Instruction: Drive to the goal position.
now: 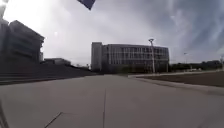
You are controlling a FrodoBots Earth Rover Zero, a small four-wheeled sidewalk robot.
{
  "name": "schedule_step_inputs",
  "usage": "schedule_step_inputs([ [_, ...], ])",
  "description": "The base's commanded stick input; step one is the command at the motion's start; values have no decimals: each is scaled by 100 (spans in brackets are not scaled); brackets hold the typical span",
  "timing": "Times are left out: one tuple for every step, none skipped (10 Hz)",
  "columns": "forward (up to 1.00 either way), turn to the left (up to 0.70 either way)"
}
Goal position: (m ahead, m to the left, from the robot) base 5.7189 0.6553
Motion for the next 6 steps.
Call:
schedule_step_inputs([
  [70, 0],
  [70, 0],
  [70, 0],
  [70, 0],
  [70, 0],
  [70, 0],
])
